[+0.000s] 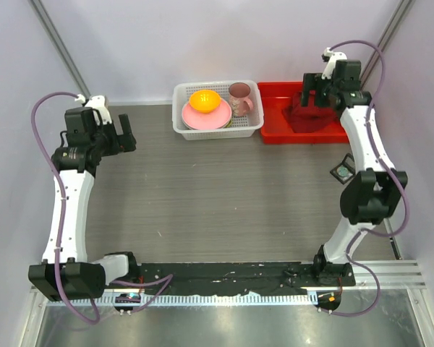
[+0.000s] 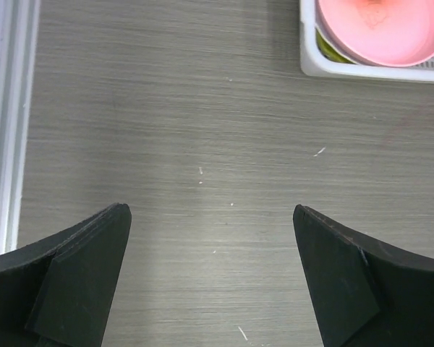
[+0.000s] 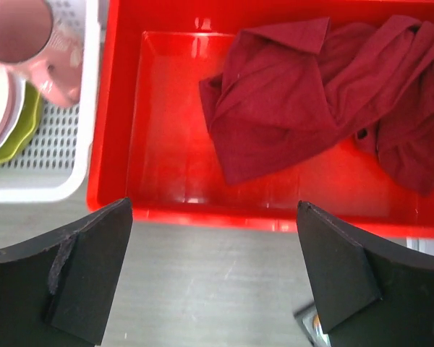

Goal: Pin the brooch onto the clothing

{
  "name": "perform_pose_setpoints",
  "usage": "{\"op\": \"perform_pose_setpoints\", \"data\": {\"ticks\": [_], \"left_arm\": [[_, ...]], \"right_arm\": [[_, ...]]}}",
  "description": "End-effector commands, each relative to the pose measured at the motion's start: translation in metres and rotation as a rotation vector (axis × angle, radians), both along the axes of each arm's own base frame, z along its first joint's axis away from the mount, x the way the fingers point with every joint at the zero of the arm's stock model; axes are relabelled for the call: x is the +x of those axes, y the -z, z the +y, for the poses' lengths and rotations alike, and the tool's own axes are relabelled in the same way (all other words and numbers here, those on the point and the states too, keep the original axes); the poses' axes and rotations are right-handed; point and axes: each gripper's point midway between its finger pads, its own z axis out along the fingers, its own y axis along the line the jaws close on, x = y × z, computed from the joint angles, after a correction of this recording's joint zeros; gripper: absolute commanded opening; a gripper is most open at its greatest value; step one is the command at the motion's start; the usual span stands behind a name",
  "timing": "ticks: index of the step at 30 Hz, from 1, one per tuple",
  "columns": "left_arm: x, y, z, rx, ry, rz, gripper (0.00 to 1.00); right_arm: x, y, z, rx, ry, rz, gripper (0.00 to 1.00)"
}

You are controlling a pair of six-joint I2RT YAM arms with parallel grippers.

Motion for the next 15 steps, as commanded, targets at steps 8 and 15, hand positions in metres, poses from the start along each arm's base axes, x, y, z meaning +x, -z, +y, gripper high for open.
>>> {"op": "perform_pose_setpoints", "data": {"ticks": [8,15], "left_arm": [[0.033,0.002,-0.041,-0.144,0.195,-0.074,1.00],[0.039,0.021,-0.040,-0.145,0.192,-0.031,1.00]], "right_arm": [[0.111,0.048,-0.036,-0.068,0.171,-0.109,1.00],[0.151,0.115,-0.057,-0.146,0.251,-0.072,1.00]]}}
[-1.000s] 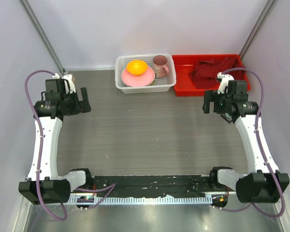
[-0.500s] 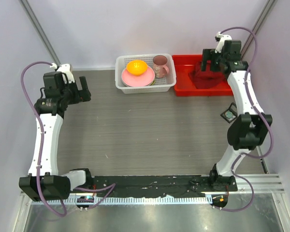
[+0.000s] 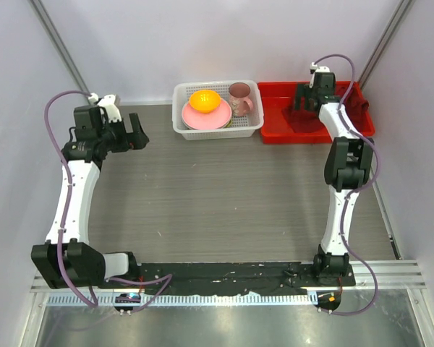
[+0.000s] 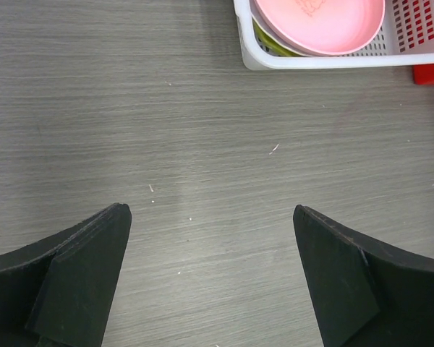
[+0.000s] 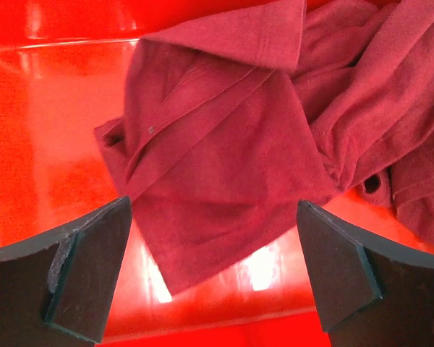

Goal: Pin the brooch onto the clothing

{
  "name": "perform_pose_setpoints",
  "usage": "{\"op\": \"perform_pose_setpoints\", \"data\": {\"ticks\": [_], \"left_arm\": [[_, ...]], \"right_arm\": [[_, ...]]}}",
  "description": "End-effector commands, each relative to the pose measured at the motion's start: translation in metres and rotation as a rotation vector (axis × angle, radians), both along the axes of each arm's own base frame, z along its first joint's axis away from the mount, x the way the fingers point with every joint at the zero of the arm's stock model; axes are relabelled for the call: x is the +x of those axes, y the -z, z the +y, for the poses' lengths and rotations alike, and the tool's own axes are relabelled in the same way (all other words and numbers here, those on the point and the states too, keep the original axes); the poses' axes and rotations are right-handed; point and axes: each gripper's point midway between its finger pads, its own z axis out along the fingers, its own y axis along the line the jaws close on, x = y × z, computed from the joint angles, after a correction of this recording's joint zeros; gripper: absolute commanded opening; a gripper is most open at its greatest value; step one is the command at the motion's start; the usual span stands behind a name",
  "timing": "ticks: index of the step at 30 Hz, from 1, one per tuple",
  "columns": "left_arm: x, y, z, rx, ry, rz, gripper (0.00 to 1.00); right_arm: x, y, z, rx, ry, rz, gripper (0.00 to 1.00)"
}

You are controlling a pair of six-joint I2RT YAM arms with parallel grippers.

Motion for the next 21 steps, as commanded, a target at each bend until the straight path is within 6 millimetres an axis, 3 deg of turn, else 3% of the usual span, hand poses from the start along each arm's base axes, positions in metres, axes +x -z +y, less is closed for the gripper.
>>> {"op": "perform_pose_setpoints", "data": {"ticks": [1,2,5,6,9,12,13,14,15,16,19,20,21], "left_arm": [[0.010,0.001,-0.003,-0.015,0.016,-0.030,1.00],[0.011,0.005,-0.003,-0.008,0.017,-0.024,1.00],[0.012,0.015,-0.001,0.003,0.012,-0.005,0.99],[0.012,0.018,0.000,0.003,0.010,-0.002,1.00],[0.013,0.021,0.000,0.007,0.013,0.003,1.00],[0.014,0.024,0.001,0.005,0.011,0.011,0.96],[0.014,0.025,0.000,0.005,0.014,0.014,0.94],[0.015,0.026,-0.001,0.001,0.018,0.017,0.91],[0.015,0.025,-0.001,-0.003,0.017,0.018,0.90],[0.015,0.024,-0.003,-0.010,0.019,0.017,0.89],[0.014,0.020,-0.006,-0.027,0.029,0.012,0.87],[0.014,0.017,-0.007,-0.031,0.032,0.006,0.85],[0.012,0.015,-0.009,-0.036,0.041,0.003,0.84]], "right_arm": [[0.037,-0.021,-0.019,-0.066,0.070,-0.140,1.00],[0.042,-0.003,-0.018,-0.067,0.062,-0.123,1.00],[0.052,0.011,-0.019,-0.080,0.053,-0.130,0.99],[0.054,0.025,-0.019,-0.084,0.044,-0.112,0.98],[0.056,0.041,-0.017,-0.098,0.014,-0.093,0.88],[0.051,0.044,-0.010,-0.088,-0.045,-0.068,0.45],[0.046,0.032,-0.009,-0.085,-0.049,-0.075,0.16],[0.042,0.025,-0.006,-0.075,-0.062,-0.075,0.02],[0.039,0.016,-0.004,-0.071,-0.072,-0.083,0.01],[0.030,-0.013,-0.002,-0.077,-0.087,-0.114,0.01],[0.014,-0.067,0.007,-0.084,-0.147,-0.177,0.01],[0.001,-0.108,0.013,-0.079,-0.179,-0.228,0.01],[-0.006,-0.128,0.021,-0.067,-0.218,-0.250,0.01]]}}
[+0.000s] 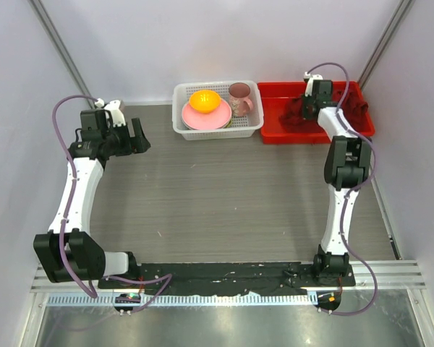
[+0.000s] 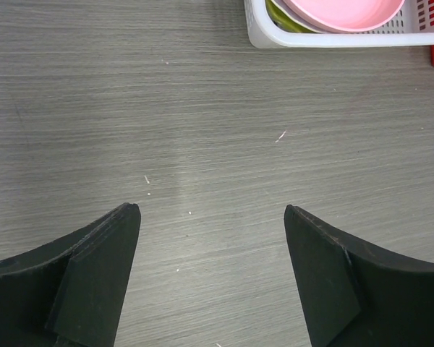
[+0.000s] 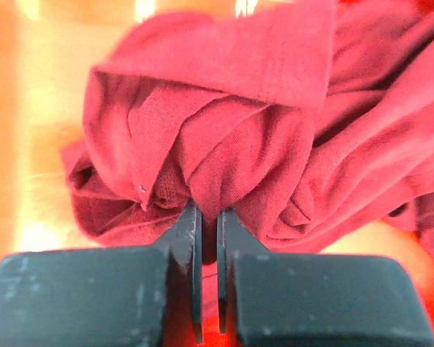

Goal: Pin the brooch onto the clothing

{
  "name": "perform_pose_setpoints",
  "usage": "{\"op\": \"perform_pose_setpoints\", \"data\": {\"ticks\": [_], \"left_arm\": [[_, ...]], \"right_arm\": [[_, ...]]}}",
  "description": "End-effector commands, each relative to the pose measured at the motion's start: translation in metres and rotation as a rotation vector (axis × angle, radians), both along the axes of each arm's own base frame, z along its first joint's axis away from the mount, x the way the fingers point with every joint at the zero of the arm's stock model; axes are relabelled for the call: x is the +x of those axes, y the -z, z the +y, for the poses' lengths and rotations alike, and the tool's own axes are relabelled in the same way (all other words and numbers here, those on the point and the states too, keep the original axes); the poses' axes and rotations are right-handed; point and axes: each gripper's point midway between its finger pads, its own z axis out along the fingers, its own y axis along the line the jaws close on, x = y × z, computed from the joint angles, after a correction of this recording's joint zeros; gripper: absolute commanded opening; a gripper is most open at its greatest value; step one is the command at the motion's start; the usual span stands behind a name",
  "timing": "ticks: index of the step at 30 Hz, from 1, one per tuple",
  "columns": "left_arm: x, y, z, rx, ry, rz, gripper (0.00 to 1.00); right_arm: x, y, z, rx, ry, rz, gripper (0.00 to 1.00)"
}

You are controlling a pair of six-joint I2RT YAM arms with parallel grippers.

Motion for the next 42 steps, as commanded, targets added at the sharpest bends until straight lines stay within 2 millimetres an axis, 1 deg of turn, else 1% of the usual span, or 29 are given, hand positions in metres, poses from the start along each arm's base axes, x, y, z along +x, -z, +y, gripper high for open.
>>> {"op": "perform_pose_setpoints", "data": {"ticks": [1,2,5,6,8,9,11,13,15,16,17,19,21,22,25,27,28,29,30,32,33,35,36,37,38,39,40,41,42], "left_arm": [[0.005,-0.022,-0.008,-0.033,0.033,-0.072,0.84],[0.004,-0.025,-0.009,-0.038,0.033,-0.077,0.82],[-0.001,-0.035,-0.014,-0.056,0.052,-0.096,0.80],[-0.003,-0.036,-0.016,-0.062,0.062,-0.101,0.79],[-0.007,-0.045,-0.018,-0.070,0.065,-0.122,0.73],[-0.008,-0.049,-0.019,-0.073,0.068,-0.131,0.72],[-0.012,-0.055,-0.020,-0.080,0.072,-0.142,0.69],[-0.014,-0.063,-0.022,-0.091,0.074,-0.154,0.68],[-0.017,-0.068,-0.024,-0.106,0.077,-0.161,0.65],[-0.018,-0.070,-0.026,-0.114,0.083,-0.165,0.64],[-0.021,-0.074,-0.027,-0.117,0.084,-0.171,0.63],[-0.024,-0.077,-0.029,-0.127,0.089,-0.178,0.62],[-0.027,-0.081,-0.030,-0.134,0.093,-0.187,0.61],[-0.028,-0.082,-0.030,-0.133,0.096,-0.189,0.60],[-0.034,-0.084,-0.032,-0.127,0.111,-0.198,0.58],[-0.037,-0.082,-0.031,-0.117,0.119,-0.194,0.57],[-0.039,-0.084,-0.032,-0.108,0.130,-0.201,0.56],[-0.042,-0.081,-0.032,-0.090,0.146,-0.197,0.54],[-0.044,-0.079,-0.033,-0.085,0.162,-0.195,0.54],[-0.051,-0.076,-0.036,-0.054,0.221,-0.211,0.54],[-0.059,-0.069,-0.046,-0.081,0.289,-0.200,0.54],[-0.067,-0.061,-0.053,-0.045,0.389,-0.224,0.55],[-0.072,-0.049,-0.057,-0.035,0.429,-0.214,0.56],[-0.075,-0.041,-0.058,-0.016,0.460,-0.206,0.57],[-0.079,-0.035,-0.061,0.004,0.496,-0.201,0.58],[-0.081,-0.021,-0.061,0.067,0.566,-0.203,0.59],[-0.088,-0.010,-0.062,0.089,0.603,-0.171,0.60],[-0.092,0.002,-0.070,0.115,0.669,-0.150,0.60],[-0.094,0.010,-0.070,0.163,0.723,-0.154,0.61]], "right_arm": [[-0.024,-0.212,0.023,0.012,-0.146,-0.336,0.01],[-0.044,-0.245,0.027,0.021,-0.165,-0.365,0.01],[-0.079,-0.299,0.047,0.079,-0.248,-0.436,0.01],[-0.102,-0.336,0.053,0.086,-0.268,-0.505,0.01],[-0.125,-0.366,0.066,0.121,-0.321,-0.554,0.01],[-0.147,-0.396,0.072,0.145,-0.333,-0.614,0.01],[-0.174,-0.427,0.088,0.190,-0.407,-0.673,0.01],[-0.211,-0.465,0.109,0.264,-0.492,-0.740,0.01],[-0.237,-0.487,0.129,0.365,-0.557,-0.765,0.01],[-0.256,-0.505,0.137,0.399,-0.592,-0.800,0.01],[-0.270,-0.518,0.147,0.430,-0.653,-0.827,0.01],[-0.298,-0.536,0.173,0.535,-0.724,-0.844,0.01],[-0.310,-0.547,0.186,0.587,-0.758,-0.856,0.01],[-0.319,-0.552,0.200,0.640,-0.795,-0.848,0.01],[-0.330,-0.556,0.220,0.767,-0.842,-0.813,0.01],[-0.332,-0.550,0.219,0.781,-0.826,-0.804,0.01],[-0.318,-0.529,0.215,0.774,-0.771,-0.764,0.01],[-0.326,-0.528,0.206,0.725,-0.750,-0.799,0.01],[-0.312,-0.501,0.201,0.707,-0.702,-0.753,0.01],[-0.303,-0.482,0.177,0.645,-0.599,-0.765,0.01],[-0.301,-0.453,0.170,0.635,-0.557,-0.720,0.01],[-0.300,-0.413,0.157,0.591,-0.487,-0.654,0.01],[-0.304,-0.376,0.151,0.544,-0.459,-0.597,0.01],[-0.303,-0.343,0.139,0.495,-0.391,-0.523,0.03],[-0.307,-0.320,0.133,0.452,-0.373,-0.473,0.19],[-0.309,-0.278,0.124,0.367,-0.363,-0.392,0.29],[-0.322,-0.256,0.115,0.323,-0.329,-0.334,0.39],[-0.327,-0.239,0.105,0.272,-0.301,-0.298,0.57],[-0.334,-0.211,0.098,0.216,-0.309,-0.234,0.64]]}}
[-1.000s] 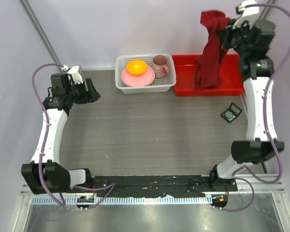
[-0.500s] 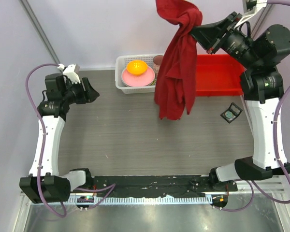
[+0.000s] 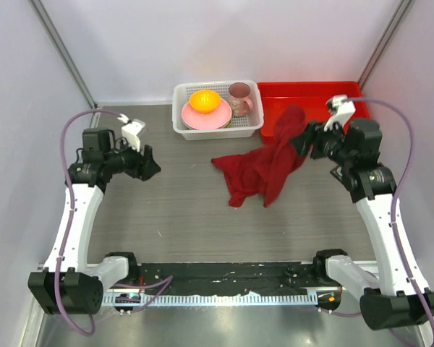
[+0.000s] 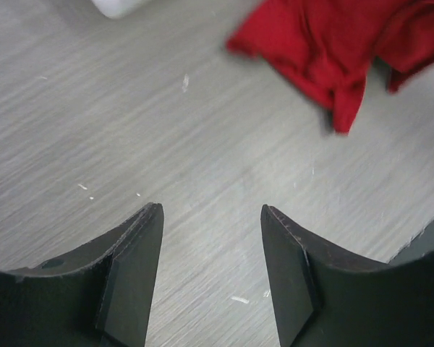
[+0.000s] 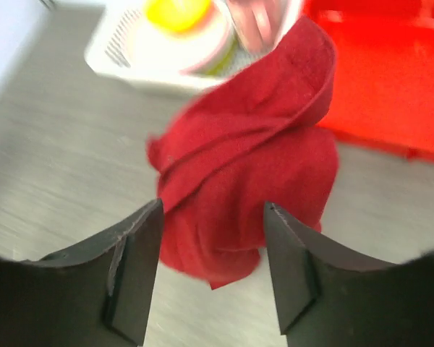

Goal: Pin the brooch onto the clothing

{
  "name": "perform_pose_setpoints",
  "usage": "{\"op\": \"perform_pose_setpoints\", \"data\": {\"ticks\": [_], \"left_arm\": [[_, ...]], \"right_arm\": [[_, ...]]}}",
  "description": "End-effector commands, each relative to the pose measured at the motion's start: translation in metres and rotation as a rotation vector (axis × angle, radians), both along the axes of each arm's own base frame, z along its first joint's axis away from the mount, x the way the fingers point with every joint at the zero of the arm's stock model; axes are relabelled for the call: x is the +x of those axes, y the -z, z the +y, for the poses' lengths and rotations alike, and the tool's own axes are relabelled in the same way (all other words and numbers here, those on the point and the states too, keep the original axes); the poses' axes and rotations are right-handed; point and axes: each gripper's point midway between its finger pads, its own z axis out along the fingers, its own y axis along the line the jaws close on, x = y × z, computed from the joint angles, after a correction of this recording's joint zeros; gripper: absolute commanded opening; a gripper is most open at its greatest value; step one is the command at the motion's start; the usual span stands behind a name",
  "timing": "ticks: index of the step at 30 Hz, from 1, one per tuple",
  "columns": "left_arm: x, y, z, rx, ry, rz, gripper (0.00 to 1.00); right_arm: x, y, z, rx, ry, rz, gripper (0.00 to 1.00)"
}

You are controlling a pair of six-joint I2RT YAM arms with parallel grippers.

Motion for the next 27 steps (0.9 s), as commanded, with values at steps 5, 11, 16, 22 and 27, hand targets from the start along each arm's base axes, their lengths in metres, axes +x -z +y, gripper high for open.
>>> {"op": "perform_pose_setpoints", "data": {"ticks": [5,11,16,22,27], "left_arm": [[-0.022,0.078,-0.036,0.260,0.452,-0.002,0.63],[0.015,0.097,-0.082,0.281,0.645,-0.069,0.63],[0.056,0.120,-0.125,0.306,0.740,-0.087,0.71],[0.091,0.134,-0.172,0.450,0.850,-0.239,0.76],[0.123,0.156,-0.201,0.528,0.855,-0.341,0.77]], "right_arm": [[-0.044,0.101,-0.045,-0.508,-0.085,0.093,0.80],[-0.053,0.147,-0.008,-0.543,-0.428,0.171,0.79],[-0.056,0.213,-0.003,-0.693,-0.573,0.290,0.77],[-0.066,0.261,-0.011,-0.753,-0.644,0.390,0.79],[-0.071,0.290,-0.030,-0.852,-0.628,0.430,0.81]]}}
